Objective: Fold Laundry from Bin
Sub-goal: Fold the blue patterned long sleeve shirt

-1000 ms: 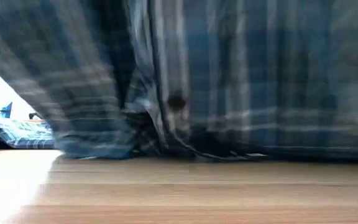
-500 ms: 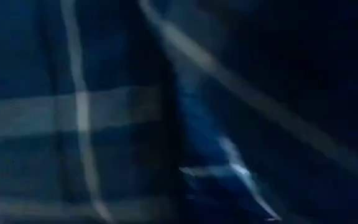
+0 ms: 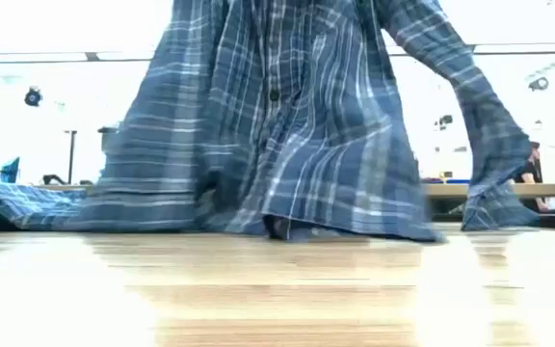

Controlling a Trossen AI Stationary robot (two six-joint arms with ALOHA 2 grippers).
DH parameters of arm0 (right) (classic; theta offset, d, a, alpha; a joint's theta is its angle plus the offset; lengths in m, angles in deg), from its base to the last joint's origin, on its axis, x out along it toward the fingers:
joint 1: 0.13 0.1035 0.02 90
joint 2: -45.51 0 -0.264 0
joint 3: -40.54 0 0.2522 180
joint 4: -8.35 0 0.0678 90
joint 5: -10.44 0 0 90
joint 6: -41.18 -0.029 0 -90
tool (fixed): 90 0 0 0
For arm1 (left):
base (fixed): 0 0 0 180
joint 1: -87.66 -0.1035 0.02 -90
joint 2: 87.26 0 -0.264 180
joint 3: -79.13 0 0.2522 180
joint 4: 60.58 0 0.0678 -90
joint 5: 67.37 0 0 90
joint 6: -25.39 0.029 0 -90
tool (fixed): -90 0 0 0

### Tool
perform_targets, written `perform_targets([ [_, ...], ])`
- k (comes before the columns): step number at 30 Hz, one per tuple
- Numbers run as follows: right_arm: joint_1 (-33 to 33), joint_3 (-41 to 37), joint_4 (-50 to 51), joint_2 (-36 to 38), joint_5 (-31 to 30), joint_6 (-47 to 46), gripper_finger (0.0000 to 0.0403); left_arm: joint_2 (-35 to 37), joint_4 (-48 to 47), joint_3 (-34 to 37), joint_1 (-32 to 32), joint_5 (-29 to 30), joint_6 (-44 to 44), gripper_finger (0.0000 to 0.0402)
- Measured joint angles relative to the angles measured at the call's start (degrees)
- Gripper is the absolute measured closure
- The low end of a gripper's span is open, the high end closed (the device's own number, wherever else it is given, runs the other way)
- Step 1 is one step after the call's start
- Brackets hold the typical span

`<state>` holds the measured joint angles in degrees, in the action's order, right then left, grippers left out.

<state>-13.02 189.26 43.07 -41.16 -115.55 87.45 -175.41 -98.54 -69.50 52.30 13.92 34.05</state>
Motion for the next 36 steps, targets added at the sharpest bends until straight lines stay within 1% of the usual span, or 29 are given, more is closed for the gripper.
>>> perform_targets([
  [2,-1.6,0.1,-4.8,0.5,4.3,1.6,0.0394,-0.2,7.8,-0.1,-2.4,-6.5,-3.7,0.0402],
  [3,-1.7,0.1,-6.0,0.9,6.5,1.5,0.0394,-0.2,11.0,-0.1,-2.9,-8.8,-5.8,0.0402],
  [4,-1.7,0.1,-6.2,1.3,8.4,0.9,0.0394,-0.2,12.8,-0.1,-3.1,-11.1,-7.2,0.0402],
  [6,-1.1,0.1,-4.1,2.4,11.0,-2.1,0.0394,0.5,13.3,-0.1,-3.0,-15.5,-9.0,0.0402],
  [9,1.7,0.1,3.4,4.2,13.7,-8.3,0.0394,1.6,7.3,-0.1,-1.2,-22.9,-11.6,0.0402],
  [11,3.9,0.1,11.6,5.7,15.0,-13.8,0.0394,2.4,-0.6,-0.2,1.2,-27.3,-11.9,0.0402],
  [12,5.2,0.0,16.8,6.3,15.4,-17.0,0.0394,2.8,-6.4,-0.2,2.7,-28.9,-11.0,0.0402],
  [14,8.1,0.0,28.7,7.1,15.4,-24.3,0.0394,3.1,-18.5,-0.1,6.8,-29.6,-8.0,0.0402],
  [17,13.4,-1.7,47.1,6.6,15.2,-38.5,0.0394,2.6,-35.4,1.1,14.7,-25.2,-4.3,0.0402],
  [19,18.7,-5.0,55.4,5.8,14.6,-48.7,0.0394,2.0,-42.1,3.4,21.4,-21.3,-4.3,0.0402],
  [21,24.9,-10.6,58.3,4.9,13.1,-57.0,0.0394,1.6,-44.6,7.6,28.2,-18.9,-6.3,0.0402],
  [24,34.2,-20.5,56.4,3.5,11.8,-66.2,0.0394,1.5,-42.5,16.0,38.2,-17.9,-11.6,0.0402],
  [29,46.3,-35.0,47.1,1.6,9.8,-82.3,0.0394,1.5,-34.3,33.8,52.7,-14.5,-21.7,0.0402],
  [33,53.3,-45.5,37.3,-2.6,9.9,-93.8,0.0394,1.5,-20.2,49.3,61.6,-12.8,-31.4,0.0402],
  [36,56.6,-50.8,32.2,-6.1,10.4,-100.0,0.0394,0.9,-6.5,59.9,65.8,-12.8,-40.0,0.0402],
])
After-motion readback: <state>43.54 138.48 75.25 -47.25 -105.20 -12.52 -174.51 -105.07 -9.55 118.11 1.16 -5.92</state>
